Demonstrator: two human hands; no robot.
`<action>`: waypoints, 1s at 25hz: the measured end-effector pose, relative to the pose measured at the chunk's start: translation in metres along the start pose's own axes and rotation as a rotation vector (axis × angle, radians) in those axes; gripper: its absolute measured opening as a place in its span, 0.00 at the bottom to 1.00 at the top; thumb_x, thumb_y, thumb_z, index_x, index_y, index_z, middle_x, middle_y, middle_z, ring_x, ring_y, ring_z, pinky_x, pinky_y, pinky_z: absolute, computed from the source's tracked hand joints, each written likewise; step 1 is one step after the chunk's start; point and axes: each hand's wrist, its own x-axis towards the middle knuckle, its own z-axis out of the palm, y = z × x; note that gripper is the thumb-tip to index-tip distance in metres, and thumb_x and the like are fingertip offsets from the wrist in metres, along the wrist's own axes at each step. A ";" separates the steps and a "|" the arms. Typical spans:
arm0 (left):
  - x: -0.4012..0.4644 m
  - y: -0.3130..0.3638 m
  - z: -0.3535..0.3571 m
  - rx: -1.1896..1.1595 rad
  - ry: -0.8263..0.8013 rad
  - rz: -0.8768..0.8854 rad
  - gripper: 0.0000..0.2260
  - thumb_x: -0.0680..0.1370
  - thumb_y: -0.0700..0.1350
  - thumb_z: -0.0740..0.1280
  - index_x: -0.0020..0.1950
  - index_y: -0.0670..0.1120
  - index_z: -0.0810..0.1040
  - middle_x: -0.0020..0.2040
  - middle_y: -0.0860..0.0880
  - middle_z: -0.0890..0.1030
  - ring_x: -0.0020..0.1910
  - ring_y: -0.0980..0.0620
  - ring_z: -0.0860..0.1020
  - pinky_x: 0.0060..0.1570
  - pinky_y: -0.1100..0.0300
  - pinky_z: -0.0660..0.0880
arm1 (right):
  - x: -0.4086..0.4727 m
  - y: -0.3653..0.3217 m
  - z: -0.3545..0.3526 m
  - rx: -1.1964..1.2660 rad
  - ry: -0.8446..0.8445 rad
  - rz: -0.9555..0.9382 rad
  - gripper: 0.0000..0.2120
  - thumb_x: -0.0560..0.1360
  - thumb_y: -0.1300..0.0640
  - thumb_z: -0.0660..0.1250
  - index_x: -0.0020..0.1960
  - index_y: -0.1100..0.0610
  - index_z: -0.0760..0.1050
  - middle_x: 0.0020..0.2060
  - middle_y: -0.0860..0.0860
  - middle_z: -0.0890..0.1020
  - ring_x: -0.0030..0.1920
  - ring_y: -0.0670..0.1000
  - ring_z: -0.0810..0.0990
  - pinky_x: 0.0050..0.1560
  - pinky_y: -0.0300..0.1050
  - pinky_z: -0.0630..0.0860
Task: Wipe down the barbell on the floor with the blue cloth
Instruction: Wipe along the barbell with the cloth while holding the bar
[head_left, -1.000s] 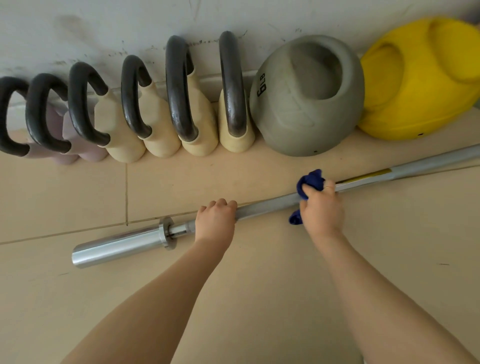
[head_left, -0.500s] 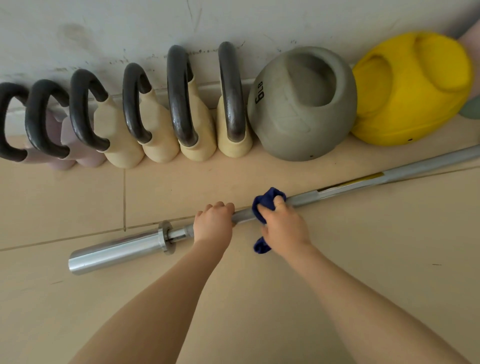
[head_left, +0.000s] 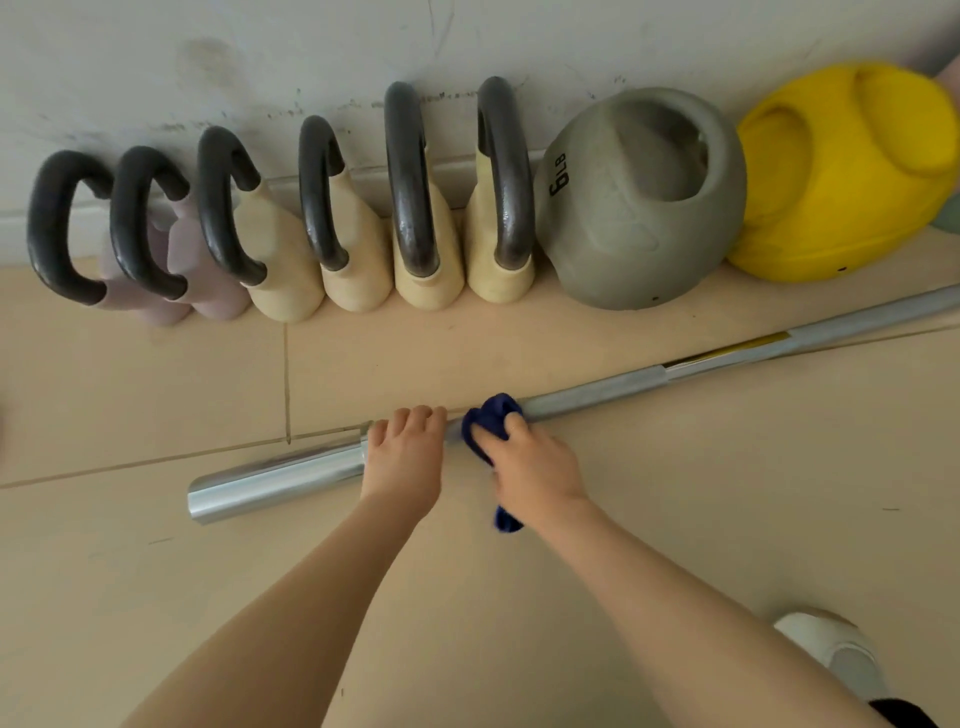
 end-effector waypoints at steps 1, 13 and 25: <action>-0.009 -0.010 0.001 0.021 0.039 0.019 0.26 0.70 0.33 0.65 0.68 0.43 0.69 0.64 0.46 0.74 0.64 0.43 0.72 0.65 0.52 0.67 | -0.002 0.012 -0.001 -0.070 0.063 0.084 0.32 0.68 0.59 0.71 0.69 0.47 0.64 0.55 0.57 0.74 0.51 0.60 0.77 0.47 0.51 0.74; -0.023 -0.027 -0.018 -0.106 -0.104 0.062 0.25 0.77 0.35 0.56 0.74 0.45 0.58 0.73 0.48 0.63 0.72 0.48 0.62 0.72 0.59 0.56 | -0.013 -0.068 0.003 0.001 -0.152 0.094 0.34 0.75 0.61 0.64 0.75 0.47 0.52 0.64 0.59 0.67 0.60 0.61 0.70 0.55 0.53 0.69; 0.018 0.094 -0.025 0.001 -0.058 0.303 0.24 0.77 0.37 0.57 0.73 0.45 0.61 0.78 0.46 0.42 0.76 0.45 0.52 0.73 0.52 0.57 | -0.028 0.183 -0.072 0.037 0.012 0.197 0.24 0.75 0.56 0.61 0.70 0.50 0.61 0.62 0.54 0.70 0.54 0.57 0.75 0.43 0.46 0.71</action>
